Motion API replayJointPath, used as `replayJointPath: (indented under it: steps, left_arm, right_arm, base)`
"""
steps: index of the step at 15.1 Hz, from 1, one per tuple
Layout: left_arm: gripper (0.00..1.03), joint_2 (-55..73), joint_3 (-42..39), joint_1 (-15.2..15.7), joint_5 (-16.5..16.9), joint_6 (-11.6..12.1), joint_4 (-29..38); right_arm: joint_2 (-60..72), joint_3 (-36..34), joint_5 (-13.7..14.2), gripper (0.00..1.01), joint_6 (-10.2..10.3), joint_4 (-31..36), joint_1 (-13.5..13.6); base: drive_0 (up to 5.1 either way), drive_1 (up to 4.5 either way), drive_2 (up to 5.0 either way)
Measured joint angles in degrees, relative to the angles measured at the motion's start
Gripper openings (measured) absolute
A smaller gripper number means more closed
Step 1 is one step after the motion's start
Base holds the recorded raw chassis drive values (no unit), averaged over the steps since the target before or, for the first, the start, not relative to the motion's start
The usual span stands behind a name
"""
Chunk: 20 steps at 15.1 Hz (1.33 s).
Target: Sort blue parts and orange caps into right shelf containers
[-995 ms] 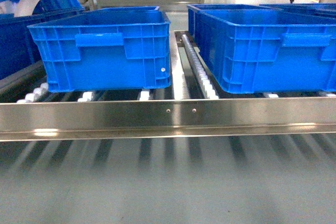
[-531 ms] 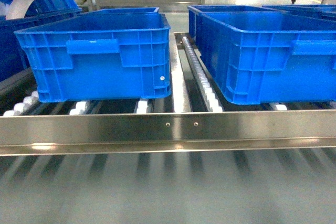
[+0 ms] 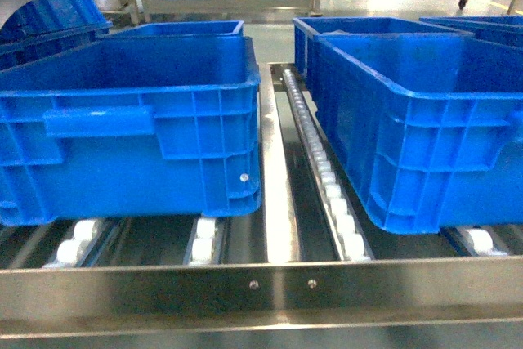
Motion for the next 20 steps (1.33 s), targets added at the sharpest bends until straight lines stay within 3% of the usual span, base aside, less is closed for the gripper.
replayJointPath:
  steps: [20]
  left_arm:
    - [0.43,0.0,0.0,0.0,0.04,0.02,-0.07]
  right_arm:
    - [0.0,0.0,0.0,0.44,-0.02,-0.02,0.0]
  base:
    - [0.0,0.0,0.0]
